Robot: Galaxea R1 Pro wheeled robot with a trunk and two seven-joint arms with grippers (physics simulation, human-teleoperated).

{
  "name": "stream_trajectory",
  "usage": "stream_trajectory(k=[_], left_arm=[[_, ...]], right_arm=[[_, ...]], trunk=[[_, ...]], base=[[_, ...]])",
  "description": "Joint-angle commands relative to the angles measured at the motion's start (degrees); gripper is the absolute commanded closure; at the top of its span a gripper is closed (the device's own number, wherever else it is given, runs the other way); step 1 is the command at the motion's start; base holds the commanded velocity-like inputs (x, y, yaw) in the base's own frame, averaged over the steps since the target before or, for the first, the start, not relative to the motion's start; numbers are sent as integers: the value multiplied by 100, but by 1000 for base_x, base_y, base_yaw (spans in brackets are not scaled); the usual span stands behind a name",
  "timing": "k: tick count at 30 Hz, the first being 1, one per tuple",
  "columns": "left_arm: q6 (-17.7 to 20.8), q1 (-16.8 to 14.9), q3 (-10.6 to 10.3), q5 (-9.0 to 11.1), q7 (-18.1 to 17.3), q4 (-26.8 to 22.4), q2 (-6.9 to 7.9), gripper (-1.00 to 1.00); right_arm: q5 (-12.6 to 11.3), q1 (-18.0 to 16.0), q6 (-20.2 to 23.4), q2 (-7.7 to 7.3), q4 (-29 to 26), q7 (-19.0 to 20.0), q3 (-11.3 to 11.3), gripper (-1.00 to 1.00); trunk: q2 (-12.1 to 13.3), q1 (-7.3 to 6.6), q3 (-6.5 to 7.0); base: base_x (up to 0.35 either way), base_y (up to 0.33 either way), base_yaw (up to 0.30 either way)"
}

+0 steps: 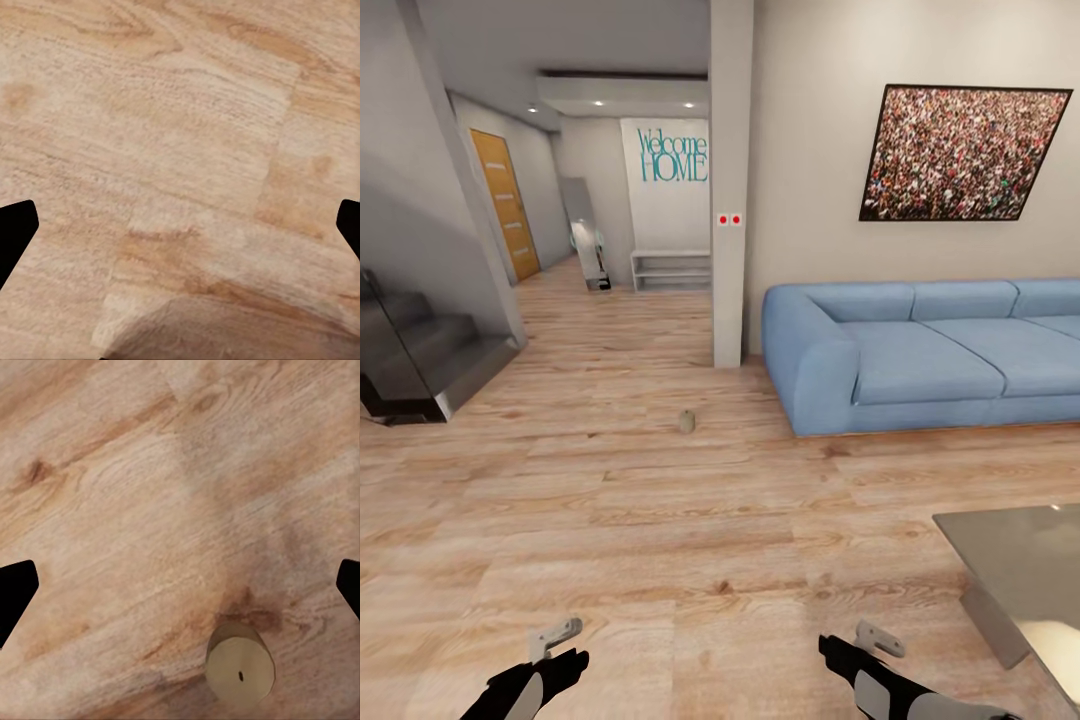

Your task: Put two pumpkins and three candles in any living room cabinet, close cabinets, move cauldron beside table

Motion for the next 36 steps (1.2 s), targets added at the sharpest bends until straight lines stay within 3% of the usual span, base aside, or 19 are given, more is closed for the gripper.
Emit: stream_trajectory(k=[1, 6, 9, 12, 14, 15, 17, 18, 19, 21, 24, 29, 36], left_arm=[[33, 0, 0, 61, 29, -13, 0, -100], [67, -2, -1, 78, -21, -56, 3, -100], [223, -176, 14, 157, -96, -428, 51, -100], [1294, -419, 36, 373, -199, -1042, 115, -100], [2416, -514, 73, 686, -396, -1625, 262, -100], [2776, -538, 126, 913, -579, -1826, 360, -100], [3175, -563, 239, 1439, -1141, -2025, 591, -100], [3237, -566, 254, 1542, -1313, -2034, 663, -100], [3366, -573, 284, 1769, -1755, -2041, 848, -100], [3452, -577, 313, 1941, -2245, -2036, 1066, -100], [3503, -573, 328, 2032, -2788, -1947, 1256, -100], [3525, -572, 343, 2061, -3443, -1725, 1335, -100], [3840, -571, 354, 2054, -3677, -1684, 1515, -100]], right_arm=[[-36, -8, -20, 6, 17, -2, 47, -100], [-36, -8, -13, 17, 15, -3, 51, -100], [-36, -8, -21, 45, 14, -3, 51, -100], [-36, -8, -28, 75, 14, -3, 53, -100], [-36, -8, -25, 89, 14, -3, 57, -100], [-35, -8, -25, 94, 14, -3, 58, -100], [-30, -8, -24, 104, 14, -3, 59, -100], [-30, -8, -22, 107, 14, -3, 59, -100], [-28, -8, -19, 123, 14, -3, 60, -100], [-28, -8, -12, 144, 14, -3, 64, -100], [-29, -8, 56, 154, 14, -9, 68, -100], [-40, -8, 256, 157, 16, -52, 61, -100], [-45, -8, 367, 162, 15, -447, 52, -100]], trunk=[[-44, 22, -24], [-245, 132, -114], [-365, 198, -167], [-485, 264, -221], [-566, 308, -257], [-606, 330, -275], [-686, 373, -311], [-726, 395, -329], [-766, 417, -347], [-846, 461, -383], [-967, 527, -437], [-1167, 637, -526], [-1448, 791, -652]], base=[[0, 0, 0], [0, 0, 0], [0, 0, 0], [0, 0, 0], [0, 0, 0], [0, 0, 0], [0, 0, 0], [0, 0, 0], [0, 0, 0], [0, 0, 0], [0, 0, 0], [0, 0, 0], [0, 0, 0]])
